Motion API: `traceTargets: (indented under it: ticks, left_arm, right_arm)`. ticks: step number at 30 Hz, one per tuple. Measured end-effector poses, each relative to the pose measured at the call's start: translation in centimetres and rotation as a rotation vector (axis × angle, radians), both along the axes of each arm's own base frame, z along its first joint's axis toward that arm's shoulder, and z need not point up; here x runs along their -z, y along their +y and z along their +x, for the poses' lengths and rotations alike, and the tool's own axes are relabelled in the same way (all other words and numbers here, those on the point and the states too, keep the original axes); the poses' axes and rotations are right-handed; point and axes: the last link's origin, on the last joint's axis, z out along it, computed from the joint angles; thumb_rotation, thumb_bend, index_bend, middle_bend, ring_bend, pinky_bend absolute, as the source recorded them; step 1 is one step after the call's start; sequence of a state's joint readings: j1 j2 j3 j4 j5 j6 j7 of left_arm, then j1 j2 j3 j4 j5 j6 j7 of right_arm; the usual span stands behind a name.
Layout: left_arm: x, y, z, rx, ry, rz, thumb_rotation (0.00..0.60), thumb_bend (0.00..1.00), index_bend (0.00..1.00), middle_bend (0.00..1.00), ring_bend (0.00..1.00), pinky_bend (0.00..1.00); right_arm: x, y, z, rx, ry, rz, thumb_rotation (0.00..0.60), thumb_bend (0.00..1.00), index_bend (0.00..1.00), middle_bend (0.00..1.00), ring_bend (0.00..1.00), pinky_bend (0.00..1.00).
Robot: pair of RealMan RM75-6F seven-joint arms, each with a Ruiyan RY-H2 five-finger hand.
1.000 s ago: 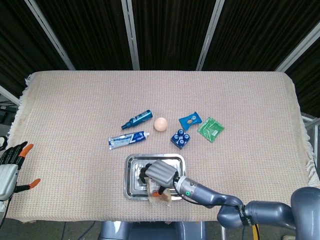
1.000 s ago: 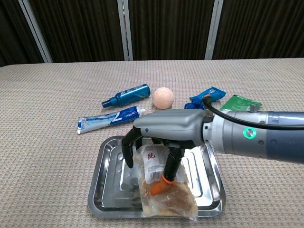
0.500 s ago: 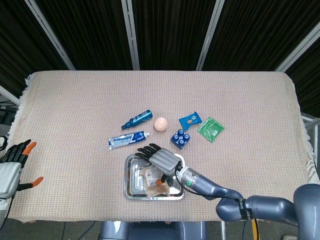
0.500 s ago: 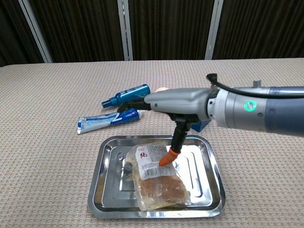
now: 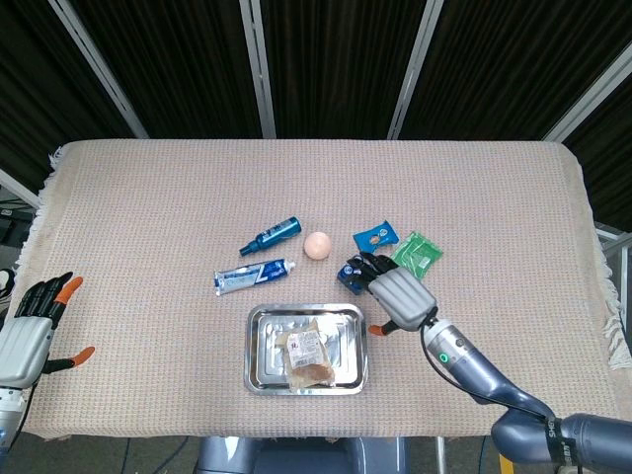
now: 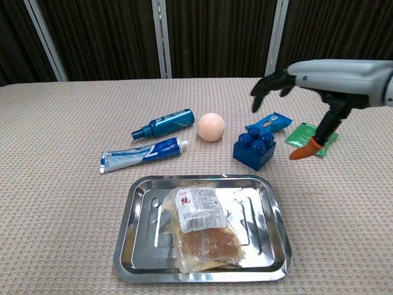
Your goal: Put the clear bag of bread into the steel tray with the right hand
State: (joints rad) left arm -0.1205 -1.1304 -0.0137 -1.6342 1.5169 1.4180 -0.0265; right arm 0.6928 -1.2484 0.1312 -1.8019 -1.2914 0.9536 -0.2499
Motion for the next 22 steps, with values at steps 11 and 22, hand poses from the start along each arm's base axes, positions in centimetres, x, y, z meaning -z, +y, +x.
traceTargets:
  ticks: [11, 22]
  left_arm:
    - [-0.4, -0.2, 0.7, 0.025, -0.007, 0.027, 0.600, 0.13, 0.06, 0.00, 0.00, 0.00]
    - [-0.3, -1.2, 1.0, 0.034, -0.017, 0.042, 0.600, 0.13, 0.06, 0.00, 0.00, 0.00]
  right_arm:
    - [-4.5, 3.9, -7.7, 0.115, 0.014, -0.322, 0.600, 0.06, 0.16, 0.07, 0.02, 0.14]
    - [-7.4, 10.9, -14.7, 0.325, 0.096, -0.523, 0.600, 0.06, 0.00, 0.00, 0.00, 0.01]
